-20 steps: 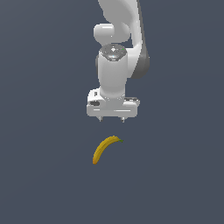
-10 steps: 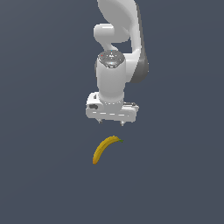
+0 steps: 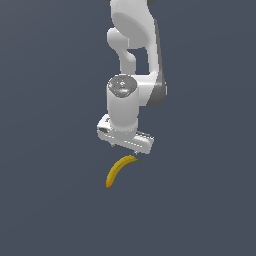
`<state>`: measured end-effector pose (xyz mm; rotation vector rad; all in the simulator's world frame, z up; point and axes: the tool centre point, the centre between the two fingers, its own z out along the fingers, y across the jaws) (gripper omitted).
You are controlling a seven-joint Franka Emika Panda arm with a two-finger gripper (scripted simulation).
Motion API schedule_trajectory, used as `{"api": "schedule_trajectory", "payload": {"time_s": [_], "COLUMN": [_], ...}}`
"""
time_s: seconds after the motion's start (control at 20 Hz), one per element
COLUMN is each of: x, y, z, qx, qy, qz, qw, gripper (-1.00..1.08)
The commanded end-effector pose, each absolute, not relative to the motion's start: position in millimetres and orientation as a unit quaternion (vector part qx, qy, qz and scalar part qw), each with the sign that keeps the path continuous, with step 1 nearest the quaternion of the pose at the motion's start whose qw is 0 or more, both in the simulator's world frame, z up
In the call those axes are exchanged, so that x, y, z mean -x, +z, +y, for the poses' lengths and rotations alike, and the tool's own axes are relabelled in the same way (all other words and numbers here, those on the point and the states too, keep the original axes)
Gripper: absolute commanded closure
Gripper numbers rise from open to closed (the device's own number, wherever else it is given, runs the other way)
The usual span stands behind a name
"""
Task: Pick up the object and move it to a goal position.
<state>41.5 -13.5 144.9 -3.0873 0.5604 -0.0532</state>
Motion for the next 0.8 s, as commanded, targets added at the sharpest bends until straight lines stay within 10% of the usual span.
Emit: {"api": "schedule_trajectory", "payload": {"time_s": [0.0, 0.75], "x": [-46.9, -69.1], "y": [134.0, 78.7], "z": [-16.4, -30.6], "qx": [0.976, 0.92], "qy": [-0.014, -0.002], "qz": [0.216, 0.391], "qw": [0.003, 0.001], "gripper": [-0.92, -0.92]}}
